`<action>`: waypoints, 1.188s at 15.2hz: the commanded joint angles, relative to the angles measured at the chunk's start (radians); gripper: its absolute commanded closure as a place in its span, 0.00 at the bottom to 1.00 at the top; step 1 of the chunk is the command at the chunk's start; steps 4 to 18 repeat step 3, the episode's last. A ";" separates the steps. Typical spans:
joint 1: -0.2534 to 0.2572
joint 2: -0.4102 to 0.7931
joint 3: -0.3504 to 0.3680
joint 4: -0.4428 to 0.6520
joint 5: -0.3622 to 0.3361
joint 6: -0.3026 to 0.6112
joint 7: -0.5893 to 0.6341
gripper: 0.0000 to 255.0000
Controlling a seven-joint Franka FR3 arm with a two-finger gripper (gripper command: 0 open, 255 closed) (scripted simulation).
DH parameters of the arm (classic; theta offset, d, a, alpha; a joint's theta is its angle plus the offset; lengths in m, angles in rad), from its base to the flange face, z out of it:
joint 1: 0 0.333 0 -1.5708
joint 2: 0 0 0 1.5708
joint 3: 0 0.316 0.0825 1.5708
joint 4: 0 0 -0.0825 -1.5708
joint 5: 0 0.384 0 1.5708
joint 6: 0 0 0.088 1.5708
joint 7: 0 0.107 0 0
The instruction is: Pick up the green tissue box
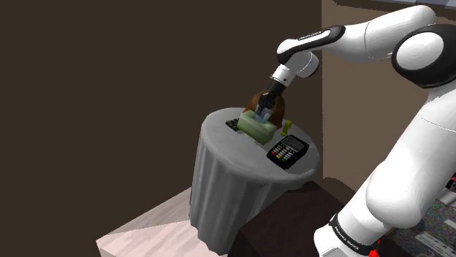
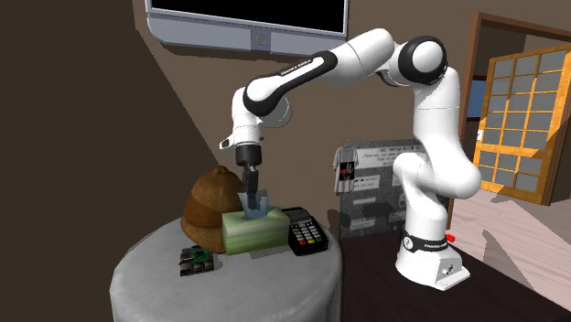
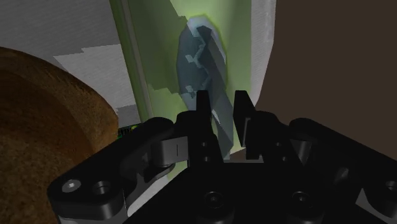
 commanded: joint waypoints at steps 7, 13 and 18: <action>0.000 -0.015 -0.001 0.018 -0.011 -0.027 0.016 1.00; 0.000 -0.015 -0.001 0.018 -0.011 -0.027 0.016 1.00; 0.000 -0.015 -0.001 0.018 -0.011 -0.027 0.016 1.00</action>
